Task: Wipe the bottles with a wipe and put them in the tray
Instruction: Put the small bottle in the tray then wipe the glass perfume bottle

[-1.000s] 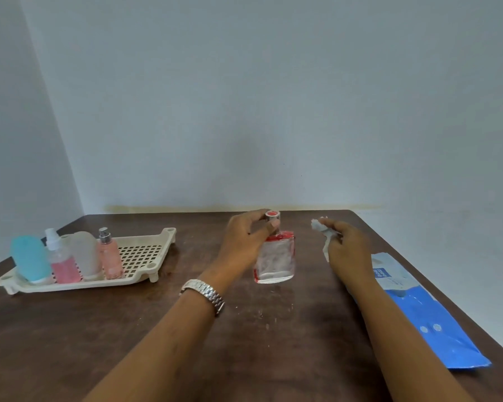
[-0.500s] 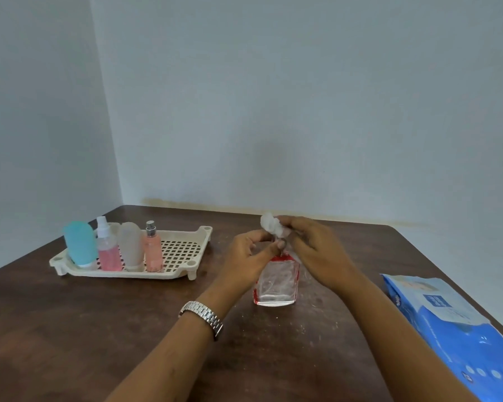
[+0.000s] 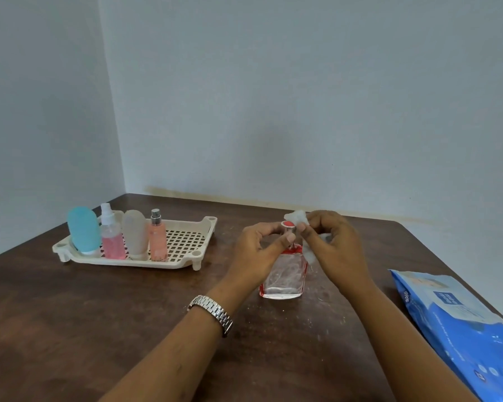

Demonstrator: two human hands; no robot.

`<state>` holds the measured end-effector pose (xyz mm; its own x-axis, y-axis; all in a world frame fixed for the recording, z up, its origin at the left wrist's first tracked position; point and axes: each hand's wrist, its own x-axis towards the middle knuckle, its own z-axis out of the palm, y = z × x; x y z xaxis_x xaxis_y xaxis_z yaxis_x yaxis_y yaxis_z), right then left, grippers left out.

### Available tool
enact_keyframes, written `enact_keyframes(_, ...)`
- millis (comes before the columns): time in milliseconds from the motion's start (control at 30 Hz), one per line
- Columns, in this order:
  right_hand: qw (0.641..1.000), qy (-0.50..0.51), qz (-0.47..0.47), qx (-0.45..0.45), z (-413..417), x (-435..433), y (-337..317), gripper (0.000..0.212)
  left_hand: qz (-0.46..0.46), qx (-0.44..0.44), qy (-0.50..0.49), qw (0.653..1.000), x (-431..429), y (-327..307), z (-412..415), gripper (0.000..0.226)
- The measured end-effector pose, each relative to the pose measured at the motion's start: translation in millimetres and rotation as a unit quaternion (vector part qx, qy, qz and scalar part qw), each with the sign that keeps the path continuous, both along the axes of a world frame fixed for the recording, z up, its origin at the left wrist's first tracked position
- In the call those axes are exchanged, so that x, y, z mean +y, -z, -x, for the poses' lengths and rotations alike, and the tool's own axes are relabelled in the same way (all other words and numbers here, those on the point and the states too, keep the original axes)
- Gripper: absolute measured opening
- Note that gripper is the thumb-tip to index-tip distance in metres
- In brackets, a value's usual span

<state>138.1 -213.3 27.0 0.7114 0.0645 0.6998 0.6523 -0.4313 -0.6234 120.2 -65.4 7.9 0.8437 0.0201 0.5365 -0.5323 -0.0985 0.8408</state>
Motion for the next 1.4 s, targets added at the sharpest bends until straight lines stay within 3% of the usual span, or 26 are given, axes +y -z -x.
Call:
enact_keyframes(167,0.997,-0.050,-0.065,0.006,5,1,-4,0.003,-0.040,-0.013,-0.057,0.998,0,4,-4,0.025)
enact_keyframes(333,0.989,-0.061,0.122,-0.063,8,6,-10,0.031,-0.053,-0.033,-0.090,0.994,0,10,-9,0.043)
enact_keyframes(400,0.984,-0.060,0.152,-0.072,7,3,-12,0.034,-0.055,-0.035,-0.088,0.994,1,12,-10,0.045)
enact_keyframes(667,0.988,-0.007,0.096,-0.122,10,1,-8,0.021,-0.052,-0.013,-0.068,0.996,0,11,-5,0.043)
enact_keyframes(733,0.995,-0.019,0.035,-0.089,13,1,-2,0.025,-0.050,-0.006,-0.052,0.997,2,9,-2,0.028)
enact_keyframes(867,0.999,-0.021,-0.021,-0.034,16,5,5,0.027,-0.034,0.009,-0.021,0.999,4,10,-2,0.031)
enact_keyframes(1033,0.995,0.031,0.077,-0.047,23,23,15,0.043,0.015,0.034,0.020,0.999,4,11,0,0.025)
enact_keyframes(1167,0.992,0.051,0.112,0.015,27,29,16,0.047,0.029,0.038,0.006,0.999,7,13,-4,0.022)
enact_keyframes(1267,0.996,0.078,0.048,0.002,26,31,21,0.041,0.052,0.052,0.010,0.997,7,12,-3,0.026)
enact_keyframes(1400,0.994,0.097,0.025,-0.037,27,28,23,0.013,0.082,0.056,0.023,0.995,8,10,-2,0.037)
